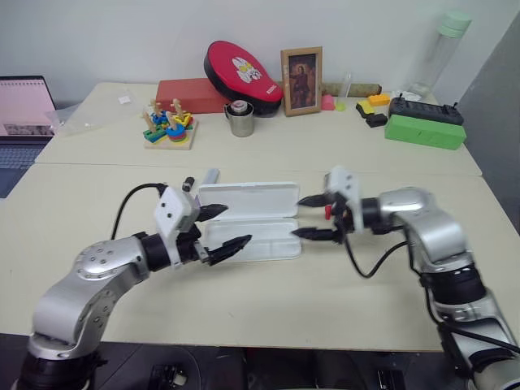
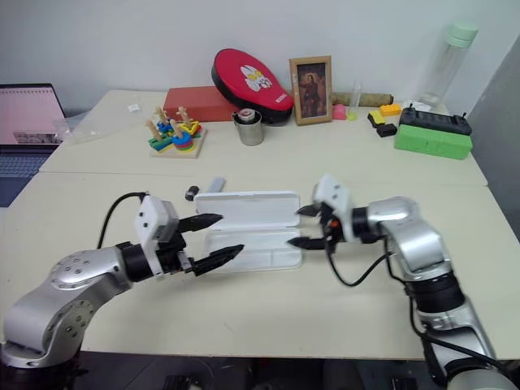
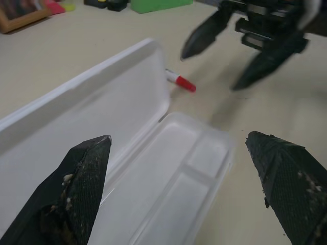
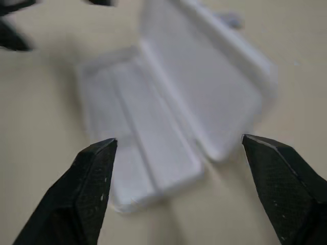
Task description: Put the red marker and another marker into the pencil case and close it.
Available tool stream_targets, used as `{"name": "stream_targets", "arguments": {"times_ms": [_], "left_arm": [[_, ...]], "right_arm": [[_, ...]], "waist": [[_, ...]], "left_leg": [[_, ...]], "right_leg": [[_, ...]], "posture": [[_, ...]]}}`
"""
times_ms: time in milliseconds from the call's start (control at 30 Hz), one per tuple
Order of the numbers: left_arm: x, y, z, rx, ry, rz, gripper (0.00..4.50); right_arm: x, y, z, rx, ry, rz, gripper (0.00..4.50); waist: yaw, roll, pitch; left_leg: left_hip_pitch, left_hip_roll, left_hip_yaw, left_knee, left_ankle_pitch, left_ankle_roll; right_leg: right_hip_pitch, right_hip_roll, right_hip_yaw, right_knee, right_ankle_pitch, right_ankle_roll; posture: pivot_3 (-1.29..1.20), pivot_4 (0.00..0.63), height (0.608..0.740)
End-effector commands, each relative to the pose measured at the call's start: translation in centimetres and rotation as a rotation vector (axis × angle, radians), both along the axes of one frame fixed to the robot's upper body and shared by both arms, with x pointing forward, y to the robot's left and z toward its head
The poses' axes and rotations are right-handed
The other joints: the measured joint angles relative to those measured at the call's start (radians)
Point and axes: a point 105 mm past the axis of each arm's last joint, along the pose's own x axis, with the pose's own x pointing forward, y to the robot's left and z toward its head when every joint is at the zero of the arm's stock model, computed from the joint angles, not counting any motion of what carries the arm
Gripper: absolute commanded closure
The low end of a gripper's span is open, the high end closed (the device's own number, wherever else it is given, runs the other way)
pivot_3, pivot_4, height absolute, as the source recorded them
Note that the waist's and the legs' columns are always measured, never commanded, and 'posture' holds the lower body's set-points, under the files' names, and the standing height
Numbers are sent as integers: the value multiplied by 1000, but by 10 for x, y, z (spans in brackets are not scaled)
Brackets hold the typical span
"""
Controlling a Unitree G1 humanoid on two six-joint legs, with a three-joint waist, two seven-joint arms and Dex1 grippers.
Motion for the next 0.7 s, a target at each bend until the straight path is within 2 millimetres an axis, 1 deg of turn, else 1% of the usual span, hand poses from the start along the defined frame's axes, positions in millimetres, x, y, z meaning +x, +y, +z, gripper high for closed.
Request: {"name": "stream_targets", "arguments": {"times_ms": [33,67,100,133,167,267,333,467,533,600,633,700], "left_arm": [[2,-19,10,-32,-51,-52,0],[4,-26,11,-40,-59,-68,0],[5,-30,11,-44,-63,-78,0],[7,-35,11,-45,-70,-88,0],[9,-39,12,-51,-74,-99,0],[11,-51,14,-66,-82,-136,0],[13,-56,14,-68,-90,-145,0],[18,-64,15,-72,-113,-143,0],[20,-67,15,-64,-126,-145,0],[22,-68,15,-59,-141,-140,0],[27,-68,17,-56,-164,-117,0],[34,-68,20,-61,-191,-87,0]], "right_arm": [[16,-28,2,13,-4,-268,28],[24,-36,-2,28,10,-394,28],[27,-41,-5,38,23,-476,28],[30,-43,-8,57,43,-550,28],[30,-39,-11,87,59,-596,28],[31,-23,-14,190,116,-686,28],[32,-18,-17,202,131,-723,28],[33,-14,-43,139,169,-796,28],[32,-13,-55,77,175,-814,28],[29,-14,-65,28,167,-824,392],[28,-14,-69,5,161,-826,524],[27,-15,-72,-5,153,-835,1001]], "waist": [[-3,0,0],[-6,0,0],[-9,0,0],[-12,0,0],[-14,0,0],[-18,0,0],[-17,0,0],[-10,0,0],[-11,0,0],[-14,1,0],[-15,0,0],[-14,0,-1]], "left_leg": [[0,0,0,0,0,0],[0,0,0,0,0,0],[0,0,0,0,0,0],[0,0,0,0,0,0],[0,0,0,0,0,0],[0,0,0,0,0,0],[0,0,0,0,0,0],[-1,0,0,0,0,0],[0,0,0,0,0,0],[0,0,0,0,0,0],[0,0,0,0,0,0],[0,0,0,0,0,0]], "right_leg": [[0,0,0,0,0,0],[0,0,0,0,0,0],[0,0,0,0,0,0],[0,0,0,0,0,0],[-1,0,0,1,0,0],[-1,0,1,1,0,0],[-1,0,1,1,0,0],[-1,0,0,1,0,0],[0,0,0,1,0,0],[-1,0,0,1,0,0],[-1,0,0,1,0,0],[-1,0,0,1,0,0]], "posture": [[0,150,740],[0,150,740],[0,150,740],[0,150,740],[0,150,740],[0,150,740],[0,150,740],[0,150,740],[0,150,740],[0,150,740],[0,150,740],[0,150,740]]}}
